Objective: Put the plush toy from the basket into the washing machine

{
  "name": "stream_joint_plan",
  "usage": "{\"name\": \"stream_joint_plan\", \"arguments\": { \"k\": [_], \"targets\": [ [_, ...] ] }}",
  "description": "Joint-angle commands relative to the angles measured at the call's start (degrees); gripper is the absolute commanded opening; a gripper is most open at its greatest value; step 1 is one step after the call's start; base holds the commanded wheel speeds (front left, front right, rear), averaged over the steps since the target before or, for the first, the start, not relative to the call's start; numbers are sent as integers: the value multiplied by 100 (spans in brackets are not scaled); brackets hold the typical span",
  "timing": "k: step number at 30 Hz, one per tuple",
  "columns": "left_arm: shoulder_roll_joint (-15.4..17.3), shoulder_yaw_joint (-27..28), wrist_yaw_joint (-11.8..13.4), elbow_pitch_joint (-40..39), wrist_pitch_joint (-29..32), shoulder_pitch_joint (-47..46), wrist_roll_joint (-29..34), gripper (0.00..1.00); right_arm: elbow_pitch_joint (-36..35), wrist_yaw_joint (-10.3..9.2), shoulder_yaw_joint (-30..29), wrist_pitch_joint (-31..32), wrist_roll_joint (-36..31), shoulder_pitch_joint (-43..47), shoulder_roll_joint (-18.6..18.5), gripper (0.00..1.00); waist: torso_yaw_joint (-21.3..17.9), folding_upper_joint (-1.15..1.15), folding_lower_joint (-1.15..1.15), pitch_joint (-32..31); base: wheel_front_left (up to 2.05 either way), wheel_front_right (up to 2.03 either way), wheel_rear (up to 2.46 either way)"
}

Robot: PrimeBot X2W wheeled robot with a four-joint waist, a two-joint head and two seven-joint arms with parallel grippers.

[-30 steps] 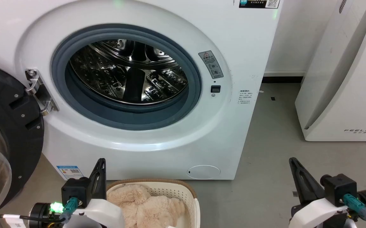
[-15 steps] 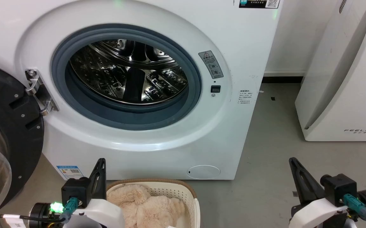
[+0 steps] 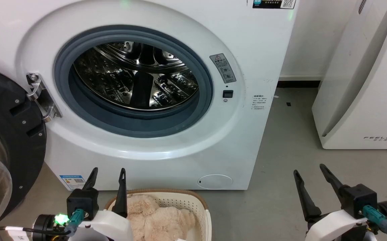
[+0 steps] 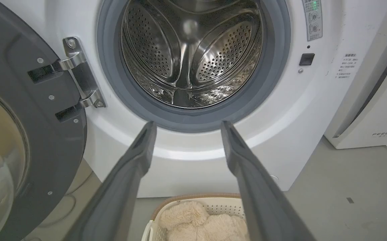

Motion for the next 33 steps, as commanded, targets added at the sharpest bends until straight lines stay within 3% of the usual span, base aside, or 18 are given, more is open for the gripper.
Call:
{"name": "stream_joint_plan", "arguments": {
  "k": [1, 33],
  "targets": [
    [0, -25, 7, 34, -50, 7, -26, 100, 10, 0, -6, -50, 33, 16, 0, 100, -4, 0, 0, 5, 0, 0, 0],
    [38, -436, -26, 1130, -421, -576, -275, 100, -48, -2, 27, -421, 159, -192, -1, 100, -284, 0, 0, 693, 0, 0, 0]
  ]
}}
